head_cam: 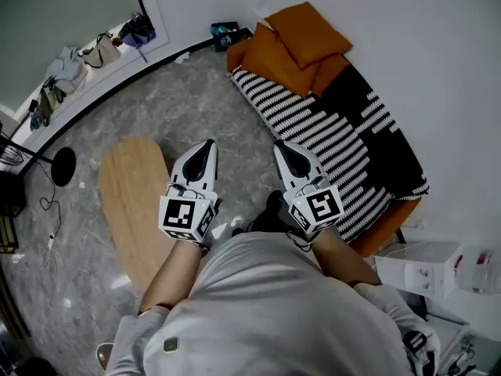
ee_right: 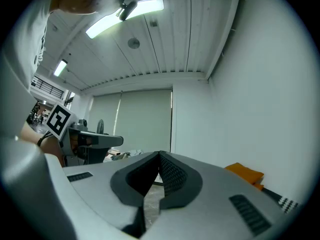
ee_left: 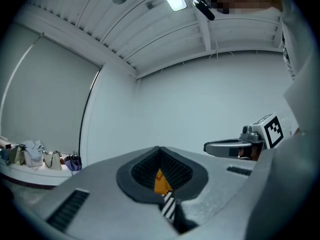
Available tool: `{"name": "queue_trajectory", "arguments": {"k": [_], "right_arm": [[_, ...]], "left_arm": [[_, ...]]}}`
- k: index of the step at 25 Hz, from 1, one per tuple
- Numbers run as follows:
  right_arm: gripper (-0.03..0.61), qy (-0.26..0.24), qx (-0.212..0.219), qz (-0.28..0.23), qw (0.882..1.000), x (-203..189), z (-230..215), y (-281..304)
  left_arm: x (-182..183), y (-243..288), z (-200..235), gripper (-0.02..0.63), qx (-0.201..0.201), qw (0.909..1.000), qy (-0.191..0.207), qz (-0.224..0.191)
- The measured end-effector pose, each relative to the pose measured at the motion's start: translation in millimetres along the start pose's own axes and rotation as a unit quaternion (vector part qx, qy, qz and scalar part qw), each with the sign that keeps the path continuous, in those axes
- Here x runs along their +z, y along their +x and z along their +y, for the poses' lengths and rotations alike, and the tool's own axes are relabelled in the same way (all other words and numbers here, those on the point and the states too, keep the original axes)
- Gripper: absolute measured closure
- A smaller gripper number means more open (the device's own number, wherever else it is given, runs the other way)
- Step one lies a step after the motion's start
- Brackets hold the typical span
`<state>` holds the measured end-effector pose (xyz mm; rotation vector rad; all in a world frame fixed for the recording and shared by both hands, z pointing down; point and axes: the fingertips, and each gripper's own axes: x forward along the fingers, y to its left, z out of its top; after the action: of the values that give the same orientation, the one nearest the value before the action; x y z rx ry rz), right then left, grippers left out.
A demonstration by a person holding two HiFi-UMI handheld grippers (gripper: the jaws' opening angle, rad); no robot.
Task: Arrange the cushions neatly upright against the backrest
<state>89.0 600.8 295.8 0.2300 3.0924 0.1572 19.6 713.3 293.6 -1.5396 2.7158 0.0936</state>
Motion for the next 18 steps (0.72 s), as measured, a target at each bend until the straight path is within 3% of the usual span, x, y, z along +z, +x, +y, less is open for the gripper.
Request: {"name": "queue_trajectory", "arguments": {"k": [11, 18], "right_arm": [[0.557, 0.012, 0.023, 0.006, 1.000, -21.3, -43.1, 36.6], [0.557, 0.030, 0.025, 0.018, 0.999, -39.9, -111.8, 87.9]], "left_arm": [[-16.6, 47.6, 18.6, 0.604, 0.024, 0.9996, -0.002, 0.017], [-34.1, 128.8, 39.2, 0.604, 0.026, 0.9987, -0.011, 0.043]]}}
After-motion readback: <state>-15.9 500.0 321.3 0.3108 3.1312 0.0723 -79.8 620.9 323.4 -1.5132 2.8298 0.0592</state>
